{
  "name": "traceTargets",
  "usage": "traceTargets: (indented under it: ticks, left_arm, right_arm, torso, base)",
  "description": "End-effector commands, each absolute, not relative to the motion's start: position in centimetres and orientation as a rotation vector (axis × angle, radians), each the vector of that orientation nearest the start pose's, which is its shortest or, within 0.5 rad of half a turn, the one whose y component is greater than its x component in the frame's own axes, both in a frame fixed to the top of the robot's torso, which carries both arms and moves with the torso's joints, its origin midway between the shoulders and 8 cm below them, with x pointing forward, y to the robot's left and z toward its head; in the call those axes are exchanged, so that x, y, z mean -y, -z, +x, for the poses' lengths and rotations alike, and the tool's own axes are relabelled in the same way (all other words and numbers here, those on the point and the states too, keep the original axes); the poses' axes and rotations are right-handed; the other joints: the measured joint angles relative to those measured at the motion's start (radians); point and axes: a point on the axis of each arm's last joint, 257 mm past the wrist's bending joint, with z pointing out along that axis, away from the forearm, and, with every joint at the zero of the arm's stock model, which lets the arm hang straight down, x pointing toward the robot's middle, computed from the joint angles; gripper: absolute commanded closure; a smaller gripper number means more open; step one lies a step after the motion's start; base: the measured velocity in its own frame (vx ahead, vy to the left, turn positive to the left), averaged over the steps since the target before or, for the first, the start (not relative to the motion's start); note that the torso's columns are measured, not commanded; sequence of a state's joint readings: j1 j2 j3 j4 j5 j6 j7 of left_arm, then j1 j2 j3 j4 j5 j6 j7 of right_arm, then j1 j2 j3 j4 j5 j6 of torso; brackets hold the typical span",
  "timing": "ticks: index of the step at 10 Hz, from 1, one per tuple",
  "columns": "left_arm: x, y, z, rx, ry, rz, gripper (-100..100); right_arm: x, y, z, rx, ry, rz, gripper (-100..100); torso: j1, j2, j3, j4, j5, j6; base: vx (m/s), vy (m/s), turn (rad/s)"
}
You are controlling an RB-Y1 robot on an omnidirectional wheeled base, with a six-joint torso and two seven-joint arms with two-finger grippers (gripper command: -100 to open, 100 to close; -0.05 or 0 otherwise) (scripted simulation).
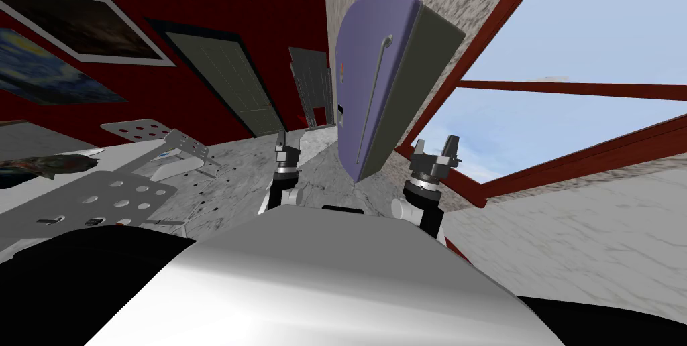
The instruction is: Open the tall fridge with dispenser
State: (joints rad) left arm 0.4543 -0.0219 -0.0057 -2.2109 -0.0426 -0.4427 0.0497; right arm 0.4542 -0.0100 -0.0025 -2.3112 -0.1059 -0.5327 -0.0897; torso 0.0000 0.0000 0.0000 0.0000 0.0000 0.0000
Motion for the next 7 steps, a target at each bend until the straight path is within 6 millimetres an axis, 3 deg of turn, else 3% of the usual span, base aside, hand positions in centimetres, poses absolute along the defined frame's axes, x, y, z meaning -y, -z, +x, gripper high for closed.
traceTargets:
  ticks: [1,7]
  left_arm:
    - [-27.39,0.27,37.08,-0.662,1.323,-0.738,0]
    - [-27.39,0.26,37.08,-0.662,1.323,-0.738,0]
  right_arm:
    - [28.47,-5.85,33.18,-0.456,-1.491,0.658,0]
    - [28.47,-5.87,33.18,-0.456,-1.491,0.658,0]
  torso:
    - [0.000,0.040,-0.082,0.041,0.000,0.000]
    - [0.000,0.470,-0.939,0.470,0.000,0.000]
  base:
    - [0.000,0.000,0.000]
    - [0.000,0.000,0.000]
